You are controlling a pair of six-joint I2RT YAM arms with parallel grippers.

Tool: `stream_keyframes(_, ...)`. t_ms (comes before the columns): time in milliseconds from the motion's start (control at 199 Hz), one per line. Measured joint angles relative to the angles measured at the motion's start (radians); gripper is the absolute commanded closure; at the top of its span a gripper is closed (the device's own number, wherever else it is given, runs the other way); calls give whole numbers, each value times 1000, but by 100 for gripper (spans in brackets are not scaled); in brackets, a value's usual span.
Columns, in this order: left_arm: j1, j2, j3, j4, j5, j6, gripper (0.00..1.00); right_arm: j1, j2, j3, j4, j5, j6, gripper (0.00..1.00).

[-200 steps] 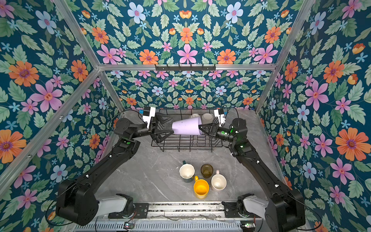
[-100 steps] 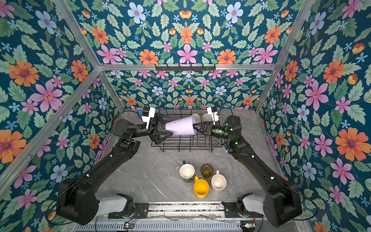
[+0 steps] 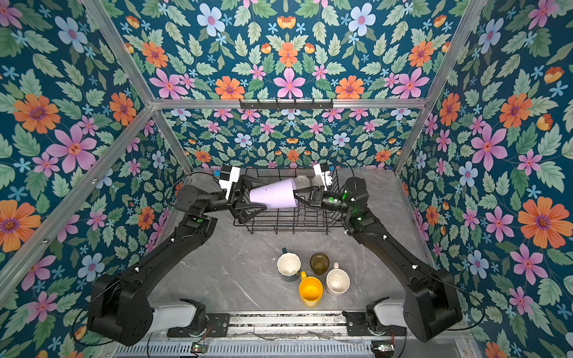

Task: Load cups into a dish rack
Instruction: Place the cup upside down at the dish rack.

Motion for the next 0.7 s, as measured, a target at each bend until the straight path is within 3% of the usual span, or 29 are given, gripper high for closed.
stream_keyframes(705, 0, 7, 0, 36, 5, -24, 2, 47, 80, 25, 137, 2, 86, 100)
